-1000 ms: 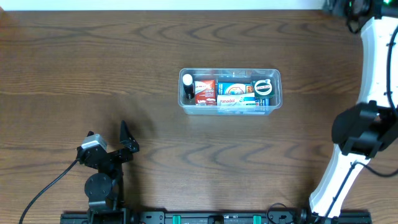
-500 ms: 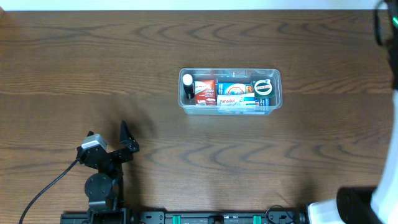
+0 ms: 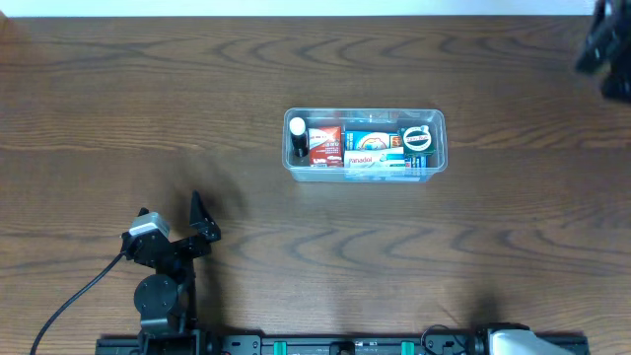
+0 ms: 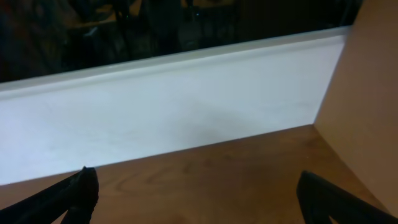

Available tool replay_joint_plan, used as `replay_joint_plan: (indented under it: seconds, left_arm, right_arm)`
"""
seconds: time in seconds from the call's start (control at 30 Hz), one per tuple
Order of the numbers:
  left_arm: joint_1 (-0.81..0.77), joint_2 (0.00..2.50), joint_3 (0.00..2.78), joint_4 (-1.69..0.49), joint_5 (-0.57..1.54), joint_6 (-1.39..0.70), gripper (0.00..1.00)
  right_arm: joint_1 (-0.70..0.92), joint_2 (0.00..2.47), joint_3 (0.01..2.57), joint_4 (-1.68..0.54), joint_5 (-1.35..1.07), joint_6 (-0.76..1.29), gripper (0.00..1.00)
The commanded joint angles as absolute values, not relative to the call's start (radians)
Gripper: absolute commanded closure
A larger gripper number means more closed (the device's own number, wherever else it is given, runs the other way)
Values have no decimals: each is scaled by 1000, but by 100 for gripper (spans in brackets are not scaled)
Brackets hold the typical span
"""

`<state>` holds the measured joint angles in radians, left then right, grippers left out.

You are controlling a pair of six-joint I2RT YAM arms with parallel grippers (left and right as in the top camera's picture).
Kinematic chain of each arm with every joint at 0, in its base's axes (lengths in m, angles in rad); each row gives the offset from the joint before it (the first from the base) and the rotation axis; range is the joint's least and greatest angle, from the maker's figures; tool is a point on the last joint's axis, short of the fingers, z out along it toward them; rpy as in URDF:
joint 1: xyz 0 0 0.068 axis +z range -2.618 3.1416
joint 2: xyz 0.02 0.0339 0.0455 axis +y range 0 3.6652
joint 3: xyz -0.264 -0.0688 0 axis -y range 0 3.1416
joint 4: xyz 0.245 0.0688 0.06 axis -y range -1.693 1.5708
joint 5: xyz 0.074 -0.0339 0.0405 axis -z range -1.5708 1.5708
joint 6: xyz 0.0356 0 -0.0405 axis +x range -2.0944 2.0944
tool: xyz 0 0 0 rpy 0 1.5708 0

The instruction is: Pack container

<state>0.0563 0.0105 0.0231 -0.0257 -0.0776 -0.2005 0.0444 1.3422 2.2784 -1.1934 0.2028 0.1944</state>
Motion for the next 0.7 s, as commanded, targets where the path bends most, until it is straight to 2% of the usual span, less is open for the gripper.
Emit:
replay_joint_plan:
  seconds: [0.0, 0.4, 0.67]
  left_arm:
    - [59, 4, 4, -67, -86, -176, 2]
    - [59, 4, 4, -67, -86, -176, 2]
    - [59, 4, 4, -67, -86, -176, 2]
  right_arm:
    - [52, 1238, 2153, -1185, 213, 174, 1]
    - [17, 752, 1375, -780, 209, 175, 1]
    - [13, 508, 810, -369, 202, 175, 1]
